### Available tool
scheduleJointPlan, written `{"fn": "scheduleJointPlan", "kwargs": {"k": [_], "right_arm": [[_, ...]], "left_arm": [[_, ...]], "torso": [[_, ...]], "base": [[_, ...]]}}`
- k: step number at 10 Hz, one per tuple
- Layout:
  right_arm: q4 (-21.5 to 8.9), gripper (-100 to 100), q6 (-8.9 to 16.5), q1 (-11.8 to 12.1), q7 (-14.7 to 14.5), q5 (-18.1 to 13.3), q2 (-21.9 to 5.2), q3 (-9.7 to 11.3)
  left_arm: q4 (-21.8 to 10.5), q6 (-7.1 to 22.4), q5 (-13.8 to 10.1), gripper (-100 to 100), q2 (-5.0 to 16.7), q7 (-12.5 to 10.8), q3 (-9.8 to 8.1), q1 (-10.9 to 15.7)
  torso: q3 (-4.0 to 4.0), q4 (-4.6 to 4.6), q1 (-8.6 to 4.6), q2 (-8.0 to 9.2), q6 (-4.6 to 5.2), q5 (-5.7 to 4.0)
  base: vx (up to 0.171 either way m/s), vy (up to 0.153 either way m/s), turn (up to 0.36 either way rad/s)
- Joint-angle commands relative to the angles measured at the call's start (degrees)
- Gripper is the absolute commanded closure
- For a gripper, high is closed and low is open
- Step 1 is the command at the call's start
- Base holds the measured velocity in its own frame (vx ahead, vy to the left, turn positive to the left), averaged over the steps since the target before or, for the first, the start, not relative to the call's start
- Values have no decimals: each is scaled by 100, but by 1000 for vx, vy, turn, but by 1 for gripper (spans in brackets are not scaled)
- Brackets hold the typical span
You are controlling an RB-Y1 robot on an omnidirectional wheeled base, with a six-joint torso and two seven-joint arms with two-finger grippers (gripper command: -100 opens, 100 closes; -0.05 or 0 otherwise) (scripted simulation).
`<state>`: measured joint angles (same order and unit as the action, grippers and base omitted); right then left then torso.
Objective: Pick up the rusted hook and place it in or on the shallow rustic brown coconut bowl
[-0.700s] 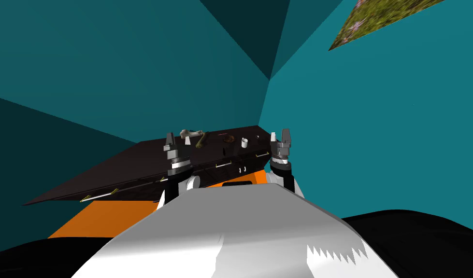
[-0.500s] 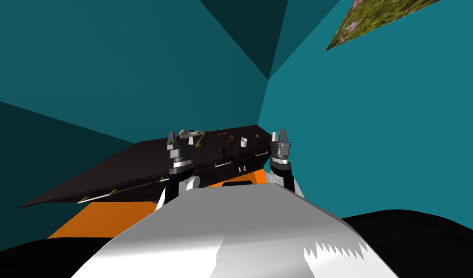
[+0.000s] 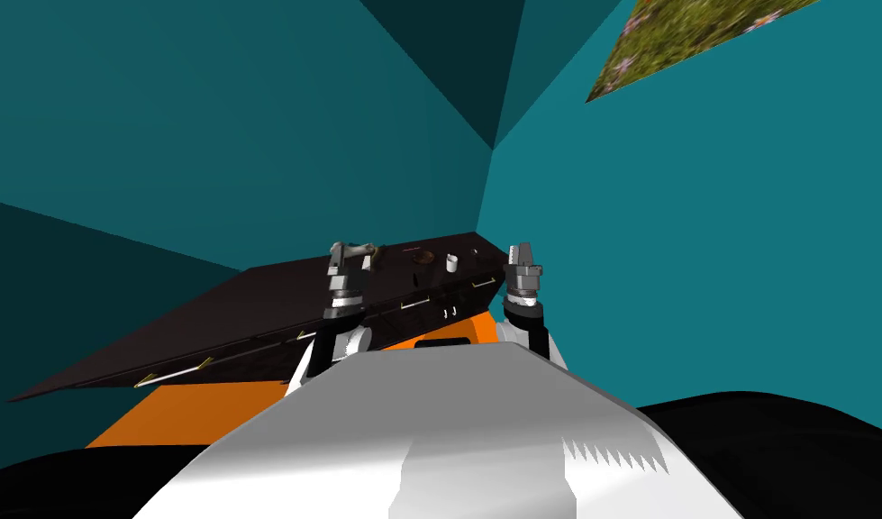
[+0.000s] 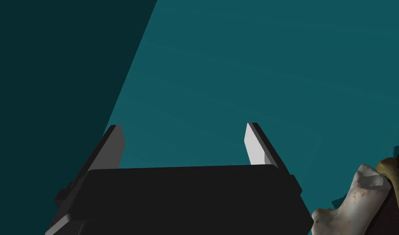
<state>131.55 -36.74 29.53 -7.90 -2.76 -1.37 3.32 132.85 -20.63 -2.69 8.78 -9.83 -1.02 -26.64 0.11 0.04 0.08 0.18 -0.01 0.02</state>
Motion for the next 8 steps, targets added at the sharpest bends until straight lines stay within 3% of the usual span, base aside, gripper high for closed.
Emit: {"fn": "scheduleJointPlan", "kwargs": {"k": [1,2,3,4,8], "right_arm": [[0,0,0,0,0,0,0,0],[0,0,0,0,0,0,0,0],[0,0,0,0,0,0,0,0],[0,0,0,0,0,0,0,0],[0,0,0,0,0,0,0,0]], "left_arm": [[-133,97,-104,-100,286,-21,75,106],[-133,97,-104,-100,309,-21,75,106],[-250,198,-205,-100,542,-45,143,207],[-250,198,-205,-100,559,-45,143,207],[-641,539,-553,-100,1269,-129,367,555]], "torso": [[0,0,0,0,0,0],[0,0,0,1,2,0],[-1,0,-1,-2,0,0],[-1,-1,-2,-1,2,0],[4,2,2,7,-1,0]], "base": [[-52,16,-81],[-41,10,-51],[-48,10,-93],[-41,12,-56],[-68,15,-107]]}}
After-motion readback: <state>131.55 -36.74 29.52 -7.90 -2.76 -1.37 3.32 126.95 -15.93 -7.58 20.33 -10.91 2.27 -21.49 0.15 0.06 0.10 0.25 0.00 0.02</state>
